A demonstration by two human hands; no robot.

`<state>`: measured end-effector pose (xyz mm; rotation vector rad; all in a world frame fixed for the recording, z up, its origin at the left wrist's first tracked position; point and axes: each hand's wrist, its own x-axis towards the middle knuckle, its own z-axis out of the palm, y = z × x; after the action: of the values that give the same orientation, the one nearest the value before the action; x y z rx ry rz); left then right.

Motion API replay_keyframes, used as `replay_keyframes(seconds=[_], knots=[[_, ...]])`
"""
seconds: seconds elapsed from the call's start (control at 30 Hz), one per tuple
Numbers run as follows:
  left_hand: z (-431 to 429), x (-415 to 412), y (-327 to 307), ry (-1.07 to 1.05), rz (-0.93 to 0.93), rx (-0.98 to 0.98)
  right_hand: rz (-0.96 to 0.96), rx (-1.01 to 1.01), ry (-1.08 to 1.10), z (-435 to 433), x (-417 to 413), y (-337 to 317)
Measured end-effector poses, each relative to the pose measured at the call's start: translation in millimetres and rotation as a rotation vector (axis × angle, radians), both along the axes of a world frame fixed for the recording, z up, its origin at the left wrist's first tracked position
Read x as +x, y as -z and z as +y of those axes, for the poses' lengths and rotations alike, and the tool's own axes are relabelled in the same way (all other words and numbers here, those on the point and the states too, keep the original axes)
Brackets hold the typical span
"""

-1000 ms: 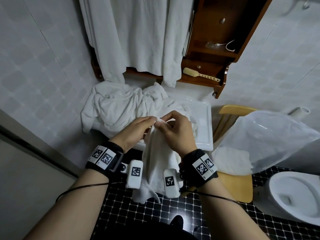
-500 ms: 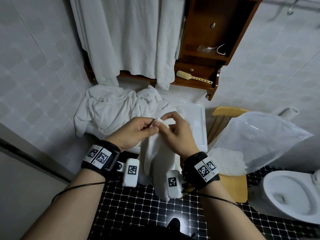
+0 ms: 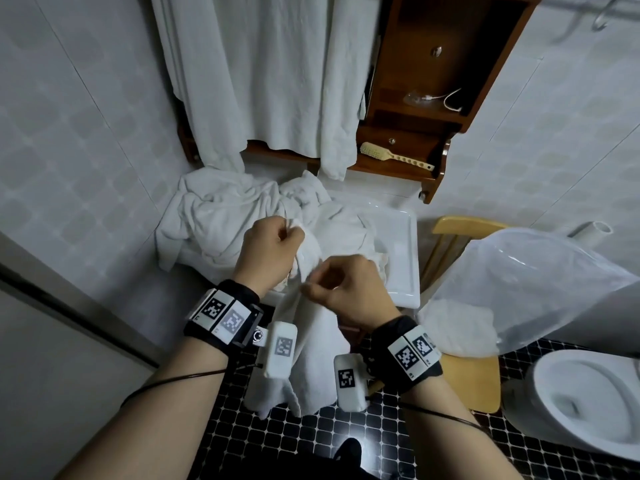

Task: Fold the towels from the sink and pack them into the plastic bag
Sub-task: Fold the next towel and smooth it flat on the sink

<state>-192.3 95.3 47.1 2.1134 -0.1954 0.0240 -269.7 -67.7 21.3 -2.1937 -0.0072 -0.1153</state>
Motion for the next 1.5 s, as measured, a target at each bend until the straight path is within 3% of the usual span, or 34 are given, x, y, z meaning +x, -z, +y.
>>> replay_keyframes(seconds=[0.1,0.23,0.33,0.63,0.73,0.87,1.0,1.1,1.2,1.37,1.5], knots=[[-1,-1,-7,-0.058,0.071,-0.163,0.072,-0.038,-0.03,7,2,18],[-9,-9,-16,-0.061,0.183,-0.345,0.013,-0.073,0.15,19,8,20],[-13,-18,-26,-0.066,0.167,-0.41,-0.044,-0.068,0.189,23,13,20],[10,-12,-32,0.186,0.133,-0.192,-0.097,0.152,0.093,11,11,30],[11,-4,-28,0.215,-0.004,-0.131,-0.129,0.176,0.101,8,12,25],[5,3,-21,0.149,-0.264,0.152,-0.156,0.31,0.091,4,10,22],[3,2,-25,0.203,-0.291,0.074,-0.215,0.401,0.103,-2,9,23],[-1,-2,-29,0.251,-0.28,-0.022,-0.156,0.339,0.044,-9,9,24],[-5,-5,-30,0.296,-0.289,-0.096,0.031,0.181,-0.082,-10,11,25],[-5,-3,-33,0.287,-0.339,-0.041,0.297,-0.126,-0.226,-11,20,23],[-3,-3,-26,0.185,-0.367,-0.015,0.195,-0.365,-0.148,-28,32,38]])
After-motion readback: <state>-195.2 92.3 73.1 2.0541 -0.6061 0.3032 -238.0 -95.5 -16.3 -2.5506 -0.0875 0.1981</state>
